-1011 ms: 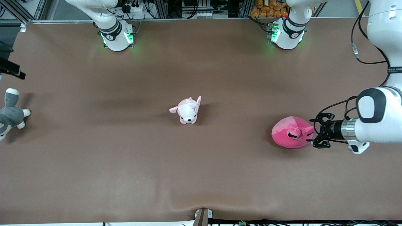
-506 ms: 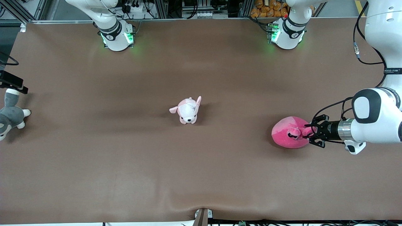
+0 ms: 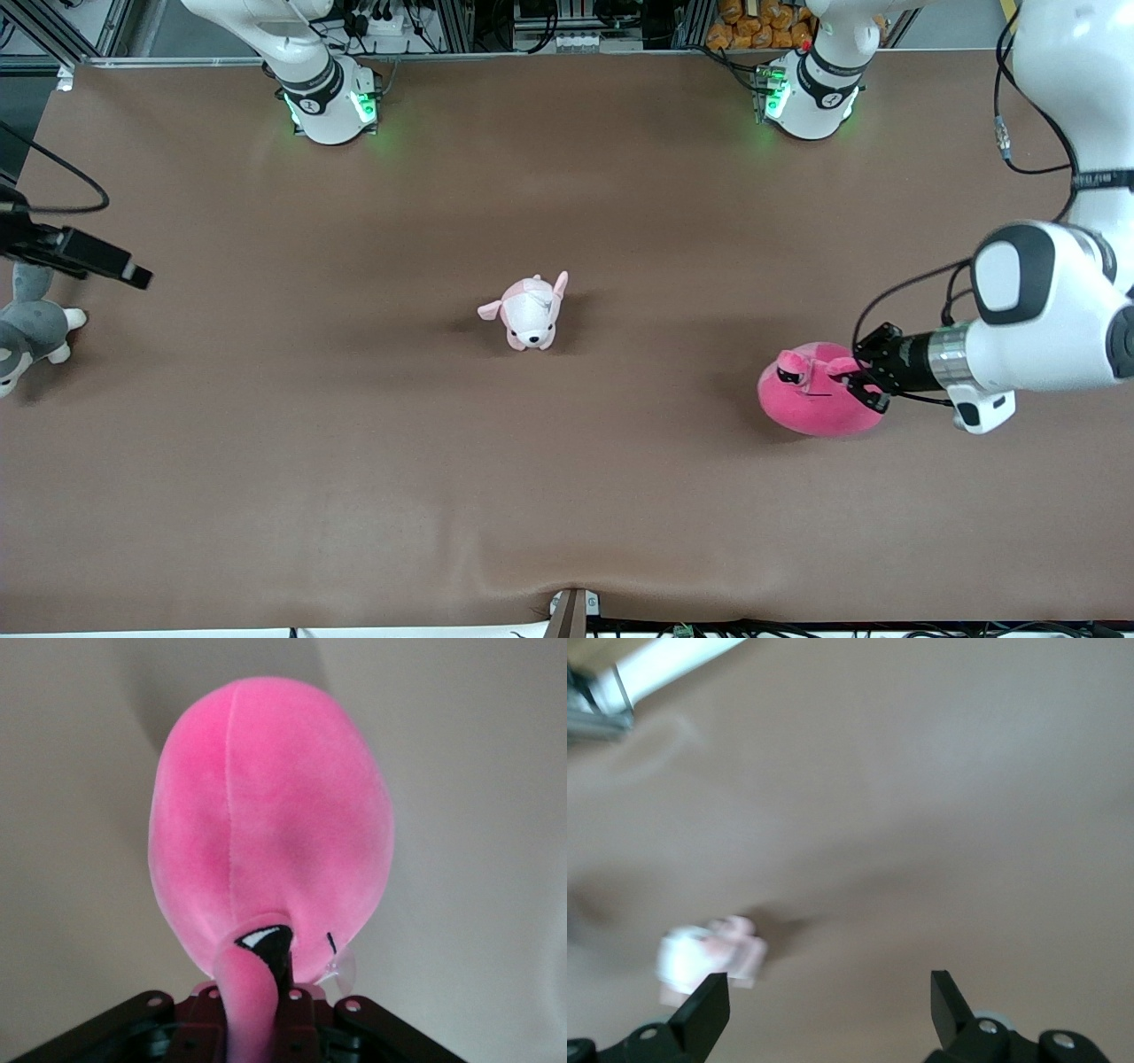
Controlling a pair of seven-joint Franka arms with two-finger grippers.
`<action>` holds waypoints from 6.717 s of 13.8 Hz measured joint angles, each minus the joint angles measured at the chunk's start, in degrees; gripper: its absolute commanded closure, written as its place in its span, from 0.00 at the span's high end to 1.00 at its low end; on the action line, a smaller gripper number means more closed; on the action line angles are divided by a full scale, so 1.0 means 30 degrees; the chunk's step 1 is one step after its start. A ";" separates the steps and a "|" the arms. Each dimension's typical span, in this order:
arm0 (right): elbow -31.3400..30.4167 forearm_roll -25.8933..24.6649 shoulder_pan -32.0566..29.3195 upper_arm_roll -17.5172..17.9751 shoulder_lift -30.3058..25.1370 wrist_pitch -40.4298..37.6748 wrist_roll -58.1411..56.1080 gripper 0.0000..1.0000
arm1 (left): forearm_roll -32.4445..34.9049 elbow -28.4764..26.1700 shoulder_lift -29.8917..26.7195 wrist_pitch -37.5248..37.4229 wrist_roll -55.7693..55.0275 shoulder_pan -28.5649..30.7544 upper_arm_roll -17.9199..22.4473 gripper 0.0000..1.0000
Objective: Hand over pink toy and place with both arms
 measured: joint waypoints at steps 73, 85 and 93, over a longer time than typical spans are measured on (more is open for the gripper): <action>0.4398 -0.1625 -0.2050 0.0106 0.6809 -0.1753 0.4693 1.00 | 0.4831 -0.1762 -0.9779 -0.9169 2.3987 -0.3502 0.2971 1.00; 0.2600 -0.5445 0.1565 -0.0143 -0.2194 -0.5992 -0.0469 1.00 | 0.4906 -0.1461 -0.9873 -0.7473 2.4468 -0.3452 0.4318 1.00; -0.3978 -0.7356 0.1682 -0.0057 -0.6060 -0.2703 -0.7000 1.00 | 0.4965 -0.1454 -0.9716 -0.6844 2.4462 -0.3065 0.4404 1.00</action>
